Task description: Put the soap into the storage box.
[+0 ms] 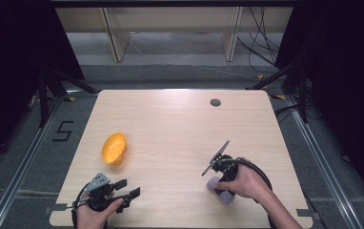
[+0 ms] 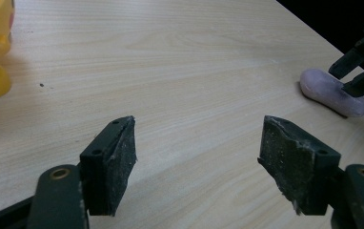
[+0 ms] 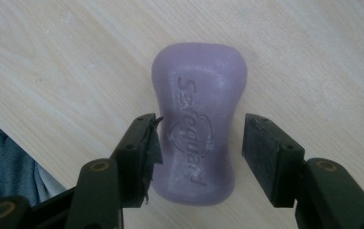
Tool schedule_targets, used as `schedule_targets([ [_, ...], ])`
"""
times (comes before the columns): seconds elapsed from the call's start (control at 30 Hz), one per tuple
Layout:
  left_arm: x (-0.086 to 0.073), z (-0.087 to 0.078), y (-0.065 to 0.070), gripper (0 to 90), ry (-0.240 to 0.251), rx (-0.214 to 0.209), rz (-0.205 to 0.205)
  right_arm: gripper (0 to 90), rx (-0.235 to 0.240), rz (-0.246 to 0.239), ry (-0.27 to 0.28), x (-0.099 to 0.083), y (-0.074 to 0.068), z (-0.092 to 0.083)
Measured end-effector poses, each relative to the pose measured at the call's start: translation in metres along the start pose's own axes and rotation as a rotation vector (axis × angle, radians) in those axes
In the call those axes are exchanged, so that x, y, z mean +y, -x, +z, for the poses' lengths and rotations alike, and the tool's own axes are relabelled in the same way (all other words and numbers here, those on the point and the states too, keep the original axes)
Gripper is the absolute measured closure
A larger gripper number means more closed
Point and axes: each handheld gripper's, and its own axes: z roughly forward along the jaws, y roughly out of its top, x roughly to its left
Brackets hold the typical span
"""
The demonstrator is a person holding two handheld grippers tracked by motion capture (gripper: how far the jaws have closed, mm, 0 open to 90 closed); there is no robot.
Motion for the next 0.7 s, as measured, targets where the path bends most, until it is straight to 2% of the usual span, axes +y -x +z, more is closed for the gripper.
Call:
schedule_targets([
  [0.13, 0.000, -0.001, 0.001, 27.4, -0.007, 0.007, -0.002, 46.4, -0.003, 0.019, -0.021, 0.002, -0.002, 0.005],
  [0.17, 0.000, 0.000, 0.000, 27.4, -0.002, 0.001, -0.003, 46.4, -0.007, -0.005, -0.018, 0.002, -0.001, 0.005],
  [0.33, 0.000, 0.000, 0.000, 27.3, -0.002, 0.001, 0.001, 46.5, -0.006, 0.027, -0.033, 0.004, -0.002, 0.008],
  [0.37, 0.000, 0.000, 0.000, 27.3, -0.003, -0.002, 0.001, 46.5, -0.007, -0.001, -0.027, 0.004, 0.000, 0.009],
  [0.4, 0.000, 0.000, 0.000, 27.3, -0.003, -0.001, -0.006, 46.5, -0.007, -0.001, -0.027, 0.004, 0.000, 0.009],
  [0.43, 0.000, 0.000, 0.000, 27.3, -0.003, -0.004, -0.004, 46.5, -0.011, 0.019, -0.034, 0.004, -0.001, 0.009],
  [0.57, 0.000, 0.000, 0.000, 27.3, -0.004, 0.000, 0.001, 46.5, -0.004, 0.025, -0.043, 0.006, -0.002, 0.013],
  [0.63, 0.000, 0.000, 0.000, 27.2, -0.003, 0.000, 0.002, 46.5, -0.009, 0.019, -0.045, 0.006, -0.001, 0.014],
  [0.67, 0.000, 0.000, 0.000, 27.3, -0.004, 0.000, 0.002, 46.5, -0.008, 0.000, -0.042, 0.006, 0.000, 0.015],
  [0.7, 0.000, 0.000, 0.000, 27.2, -0.004, 0.000, 0.001, 46.5, -0.007, 0.026, -0.050, 0.007, -0.002, 0.016],
])
